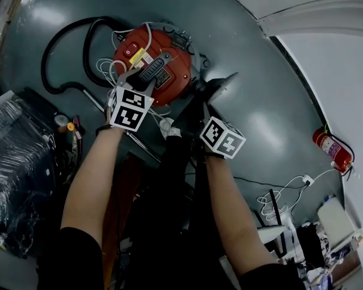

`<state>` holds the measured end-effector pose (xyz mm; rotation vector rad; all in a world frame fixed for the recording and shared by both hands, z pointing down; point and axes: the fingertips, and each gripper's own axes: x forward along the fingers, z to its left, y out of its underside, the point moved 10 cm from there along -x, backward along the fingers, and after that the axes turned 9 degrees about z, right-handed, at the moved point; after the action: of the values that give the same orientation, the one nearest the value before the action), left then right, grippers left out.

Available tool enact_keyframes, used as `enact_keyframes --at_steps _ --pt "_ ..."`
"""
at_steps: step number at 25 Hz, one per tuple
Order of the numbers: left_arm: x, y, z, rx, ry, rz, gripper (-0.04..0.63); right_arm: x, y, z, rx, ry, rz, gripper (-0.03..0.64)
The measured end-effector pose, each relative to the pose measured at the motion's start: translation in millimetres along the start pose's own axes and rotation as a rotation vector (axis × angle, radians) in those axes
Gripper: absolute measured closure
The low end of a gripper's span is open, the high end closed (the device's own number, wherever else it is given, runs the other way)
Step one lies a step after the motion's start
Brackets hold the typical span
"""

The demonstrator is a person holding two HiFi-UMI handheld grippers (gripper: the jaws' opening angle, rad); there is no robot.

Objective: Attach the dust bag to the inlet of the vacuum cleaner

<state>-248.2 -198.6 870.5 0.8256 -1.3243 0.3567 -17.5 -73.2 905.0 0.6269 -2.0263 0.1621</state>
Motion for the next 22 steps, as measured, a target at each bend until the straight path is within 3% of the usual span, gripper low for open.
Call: enact_keyframes --at_steps 7,16,22 --pt "1 0 -1 0.026 0.018 0.012 0.451 20 -10 16 -0.044 -0.064 0.035 0.602" --pt "0 1 0 0.026 0.025 0.006 0.449 19 -9 19 -0.035 -0.039 0.036 0.600" --pt "0 1 1 0.021 0.021 -0.010 0.448 12 -7 15 -0.048 -0.008 0.057 0.560"
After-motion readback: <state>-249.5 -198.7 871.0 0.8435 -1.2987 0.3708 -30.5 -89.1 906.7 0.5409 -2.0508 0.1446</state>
